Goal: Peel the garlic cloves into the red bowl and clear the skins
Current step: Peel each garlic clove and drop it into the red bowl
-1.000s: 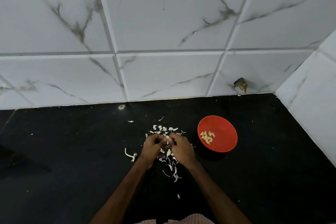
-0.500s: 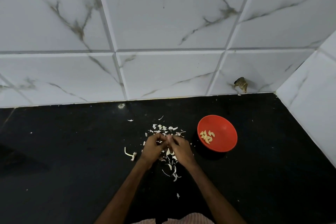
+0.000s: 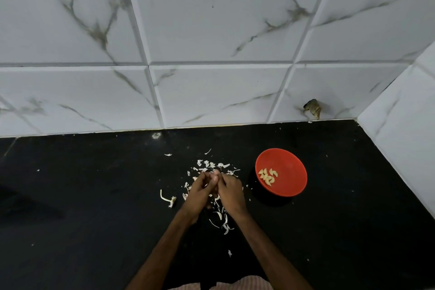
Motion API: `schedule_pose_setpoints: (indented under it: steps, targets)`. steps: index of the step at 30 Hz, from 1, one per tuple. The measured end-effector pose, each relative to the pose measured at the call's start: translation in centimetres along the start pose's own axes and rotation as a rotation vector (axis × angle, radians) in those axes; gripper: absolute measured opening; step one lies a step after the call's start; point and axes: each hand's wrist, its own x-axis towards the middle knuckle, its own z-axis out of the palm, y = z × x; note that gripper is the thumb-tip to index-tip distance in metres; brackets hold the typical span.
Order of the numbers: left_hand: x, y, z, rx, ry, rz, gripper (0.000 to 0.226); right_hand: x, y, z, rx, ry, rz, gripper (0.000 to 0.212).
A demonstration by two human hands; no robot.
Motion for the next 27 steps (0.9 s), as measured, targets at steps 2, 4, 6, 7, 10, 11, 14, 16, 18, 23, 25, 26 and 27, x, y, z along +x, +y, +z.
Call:
schedule_pose_setpoints:
  steps: [2,4,6,7,10,11,14,16,18,23,25,26,27]
  targets:
    - [0.0,0.0,0.1,-0.056,-0.008,0.013,0.029,0.0,-0.3,0.2,0.061,0.033,-0.012,0.04]
    - [0.2,0.2,0.1,-0.096,-0.016,0.03,0.025,0.2,-0.7,0.2,0.099,0.046,-0.017,0.04]
    - [0.3,0.4,0.1,-0.124,-0.011,0.034,0.023,0.4,-0.9,0.2,0.103,0.04,-0.02,0.038]
    - [0.4,0.5,0.2,-0.142,0.003,0.035,0.024,0.5,-1.1,0.2,0.094,0.036,-0.015,0.038]
    - [0.5,0.5,0.4,-0.147,0.099,0.05,0.022,0.8,-1.2,0.2,0.096,0.021,0.035,0.037]
    - [0.6,0.5,0.6,-0.135,0.132,0.065,0.022,0.9,-1.1,0.1,0.103,0.014,0.045,0.037]
    - [0.7,0.4,0.9,-0.103,0.257,0.086,0.02,1.1,-0.4,-0.2,0.086,0.004,0.041,0.031]
    - [0.7,0.3,0.7,-0.096,0.323,0.072,0.02,1.2,0.3,-0.5,0.03,0.034,0.028,0.021]
    - [0.6,0.2,0.4,-0.133,0.327,0.068,0.02,1.4,1.1,-0.6,-0.022,0.065,0.034,0.013]
    - [1.0,-0.2,0.1,-0.039,0.313,0.052,0.019,1.5,2.1,-0.3,-0.169,0.011,0.062,0.022]
    - [1.0,-0.4,0.0,-0.032,0.29,0.044,0.017,1.5,2.6,-0.1,-0.211,0.002,0.054,0.03]
    - [0.9,-0.5,-0.1,-0.037,0.275,0.046,0.016,1.4,2.7,0.0,-0.206,0.002,0.044,0.03]
    - [0.9,-0.5,-0.3,-0.046,0.263,0.048,0.018,1.4,2.7,0.0,-0.19,0.0,0.031,0.031]
